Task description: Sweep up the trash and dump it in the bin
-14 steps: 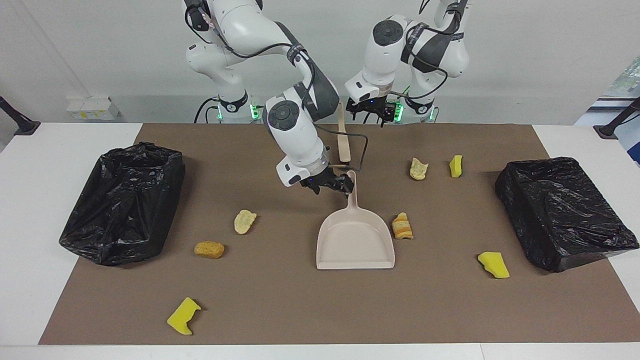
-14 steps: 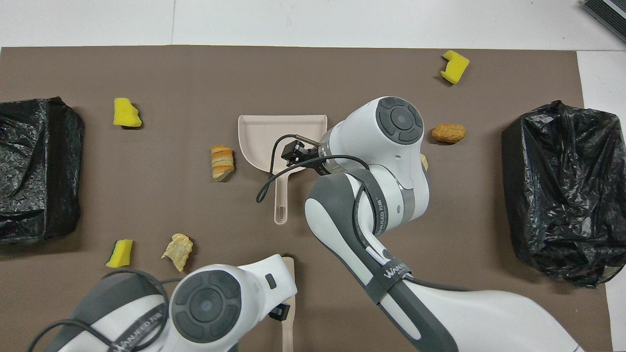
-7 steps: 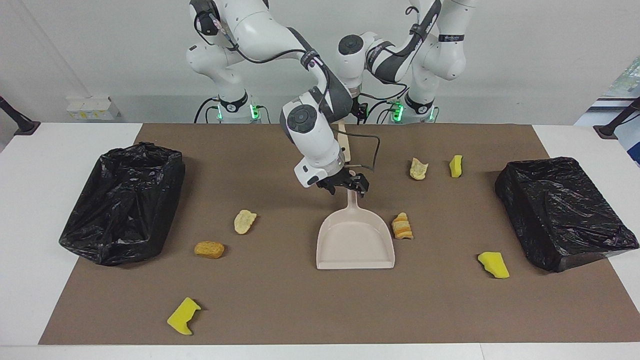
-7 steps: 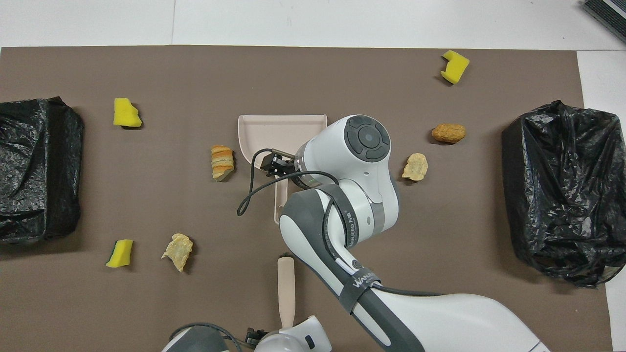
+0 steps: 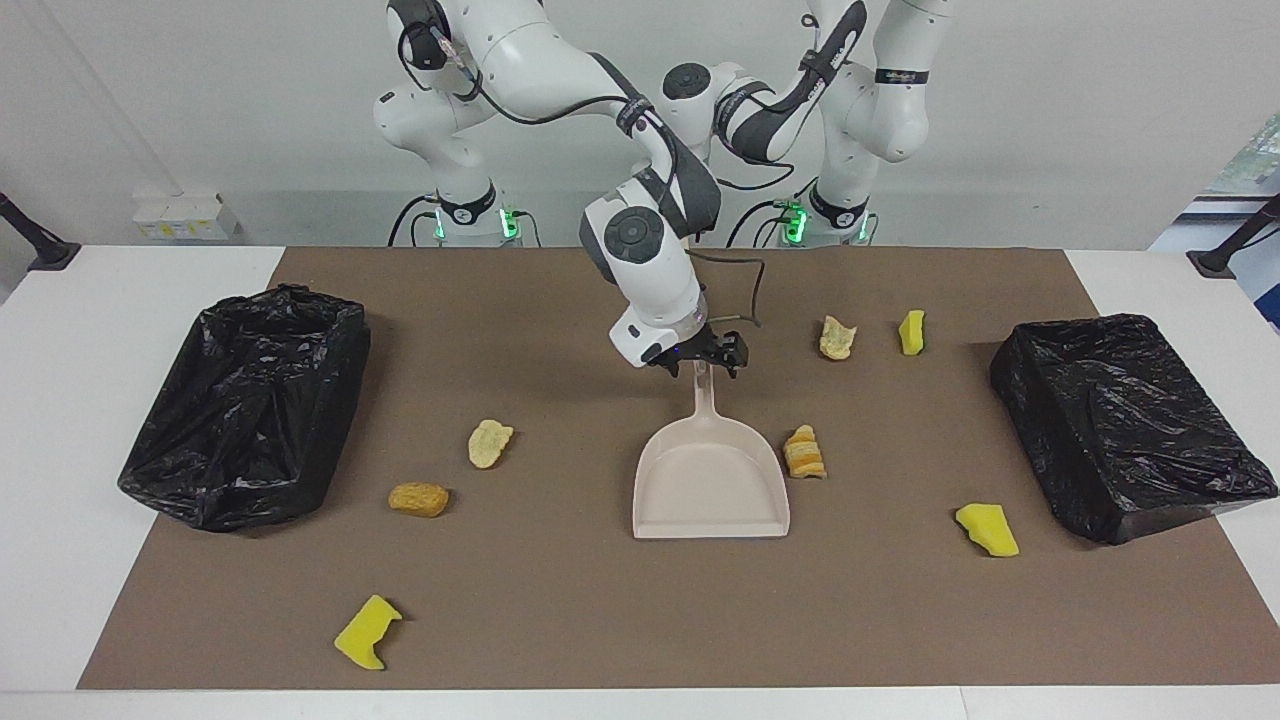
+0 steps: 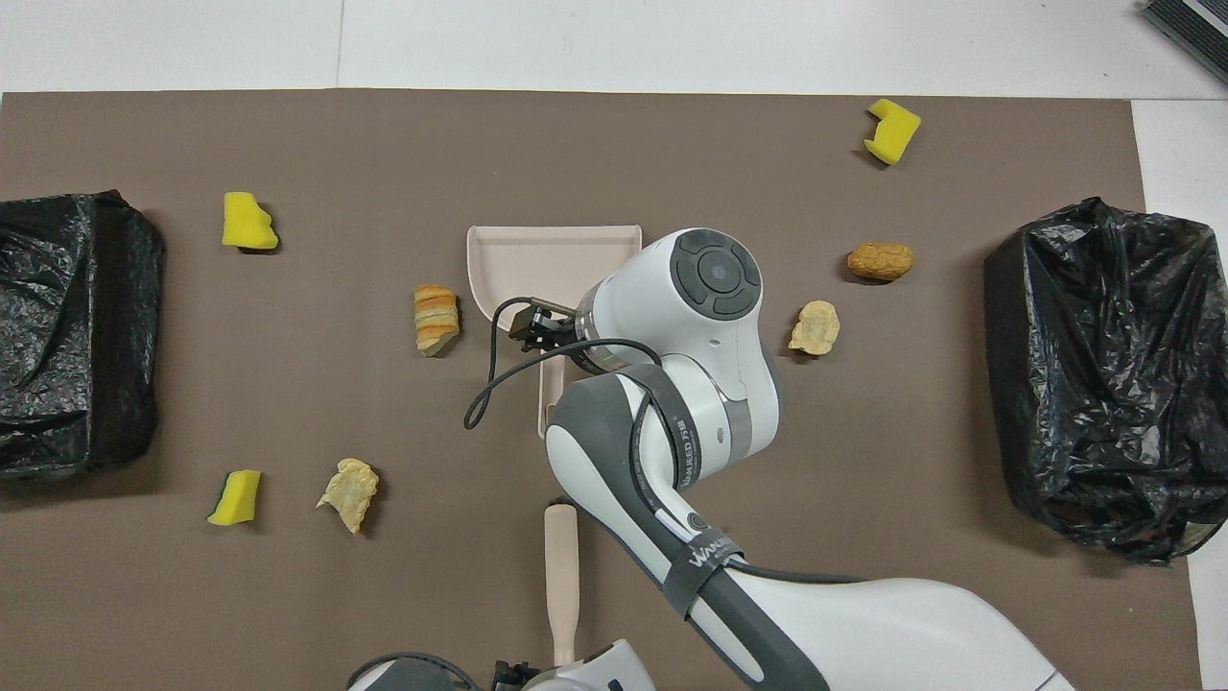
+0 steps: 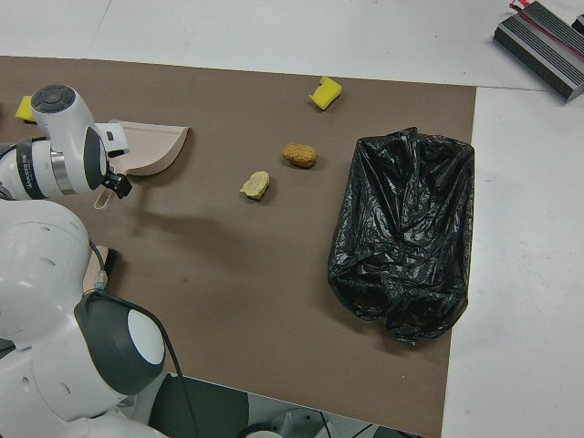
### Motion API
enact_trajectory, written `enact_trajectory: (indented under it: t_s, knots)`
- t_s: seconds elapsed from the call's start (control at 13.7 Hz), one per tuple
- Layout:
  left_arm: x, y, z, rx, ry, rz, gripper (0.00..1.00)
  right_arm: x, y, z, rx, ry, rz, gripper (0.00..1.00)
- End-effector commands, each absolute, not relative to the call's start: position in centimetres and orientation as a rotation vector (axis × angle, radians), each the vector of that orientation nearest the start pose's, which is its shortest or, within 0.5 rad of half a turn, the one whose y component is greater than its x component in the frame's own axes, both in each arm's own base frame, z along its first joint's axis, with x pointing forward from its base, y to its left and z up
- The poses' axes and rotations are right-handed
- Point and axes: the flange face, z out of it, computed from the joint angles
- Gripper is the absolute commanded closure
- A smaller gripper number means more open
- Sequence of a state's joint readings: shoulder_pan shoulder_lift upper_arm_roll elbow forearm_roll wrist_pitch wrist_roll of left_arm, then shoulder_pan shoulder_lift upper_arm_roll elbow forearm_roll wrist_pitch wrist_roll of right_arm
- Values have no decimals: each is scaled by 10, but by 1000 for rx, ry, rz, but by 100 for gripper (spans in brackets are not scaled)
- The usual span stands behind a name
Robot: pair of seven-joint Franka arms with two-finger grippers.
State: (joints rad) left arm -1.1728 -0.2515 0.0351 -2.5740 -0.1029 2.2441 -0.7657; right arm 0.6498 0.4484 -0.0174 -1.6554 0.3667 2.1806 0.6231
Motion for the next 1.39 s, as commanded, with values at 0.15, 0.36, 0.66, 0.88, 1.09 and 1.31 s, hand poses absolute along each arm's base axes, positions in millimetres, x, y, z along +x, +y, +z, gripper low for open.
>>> enact_trajectory:
  t_s: [0.15, 0.36, 0.66, 0.88, 1.09, 1.31]
  knots:
    - [196, -367, 357, -3043, 522, 257, 100, 532, 404, 354, -2888, 207, 161, 41]
    - [235, -340, 375, -3037, 514, 289, 100, 522, 409, 348, -2922, 163, 164, 69]
    - [302, -279, 383, -3037, 492, 312, 100, 532, 408, 366, -2936, 136, 118, 100]
    - [337, -225, 393, -3038, 547, 319, 100, 553, 363, 398, -2921, -26, 66, 100]
    - [395, -155, 411, -3077, 527, 228, 100, 578, 292, 416, -2912, -292, 86, 100]
    - [480, -90, 425, -3073, 657, 121, 100, 588, 241, 421, -2893, -609, 138, 100]
